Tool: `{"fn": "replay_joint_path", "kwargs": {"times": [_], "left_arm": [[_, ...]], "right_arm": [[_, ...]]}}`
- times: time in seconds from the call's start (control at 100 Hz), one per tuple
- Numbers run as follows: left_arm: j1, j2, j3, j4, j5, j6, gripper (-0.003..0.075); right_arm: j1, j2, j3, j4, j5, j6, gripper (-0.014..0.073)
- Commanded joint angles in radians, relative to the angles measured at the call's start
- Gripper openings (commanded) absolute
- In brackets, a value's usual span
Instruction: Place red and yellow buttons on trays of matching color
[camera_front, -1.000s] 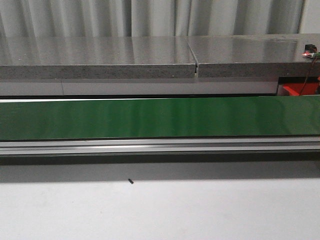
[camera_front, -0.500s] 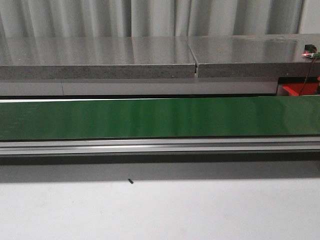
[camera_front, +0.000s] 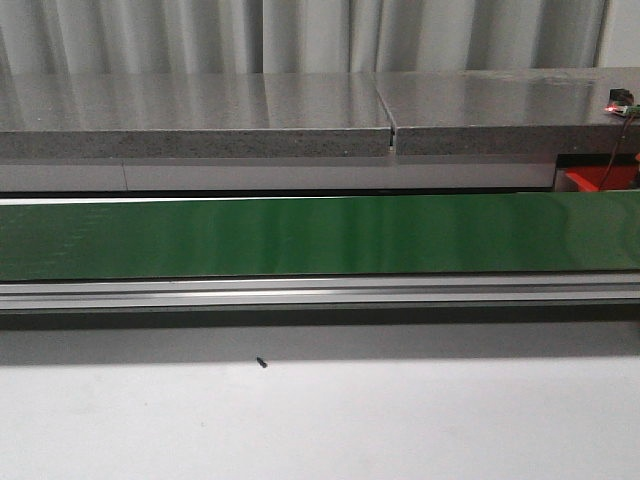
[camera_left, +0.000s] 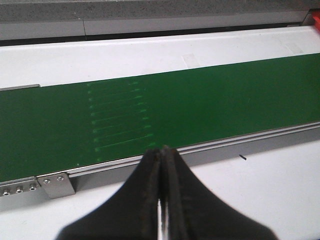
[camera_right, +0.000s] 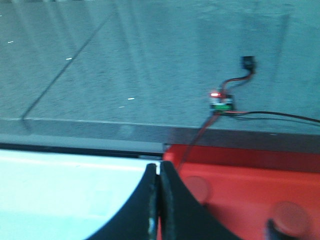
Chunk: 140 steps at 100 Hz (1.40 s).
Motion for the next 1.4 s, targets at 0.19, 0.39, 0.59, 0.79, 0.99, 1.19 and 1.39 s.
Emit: {"fn": "replay_joint_path", "kwargs": {"times": [0.19, 0.39, 0.59, 0.79, 0.99, 1.19, 1.39], "left_arm": [[-0.008, 0.0, -0.027, -0.024, -0.056, -0.006, -0.002], [-0.008, 0.0, -0.027, -0.024, -0.056, -0.006, -0.002], [-0.008, 0.0, -0.027, -0.024, -0.056, -0.006, -0.002], [-0.008, 0.0, -0.027, -0.024, -0.056, -0.006, -0.002], [-0.008, 0.0, -0.027, -0.024, -0.056, -0.006, -0.002], [-0.008, 0.0, -0.027, -0.024, -0.056, -0.006, -0.002], [-0.008, 0.0, -0.027, -0.024, -0.056, -0.006, -0.002]], "right_arm": [[0.219, -0.143, 0.085, 0.034, -0.176, -0.003, -0.0057], [0.339, -0.227, 0.157, 0.036, -0.25, -0.003, -0.0057], [0.394, -0.338, 0.22, 0.104, -0.402, -0.002, -0.0057], [0.394, -0.439, 0.288, 0.106, -0.402, -0.002, -0.0057], [0.394, -0.538, 0.352, 0.107, -0.41, -0.002, -0.0057], [0.394, -0.611, 0.374, 0.109, -0.342, -0.002, -0.0057], [0.394, -0.677, 0.422, 0.118, -0.351, -0.002, -0.0057]]}}
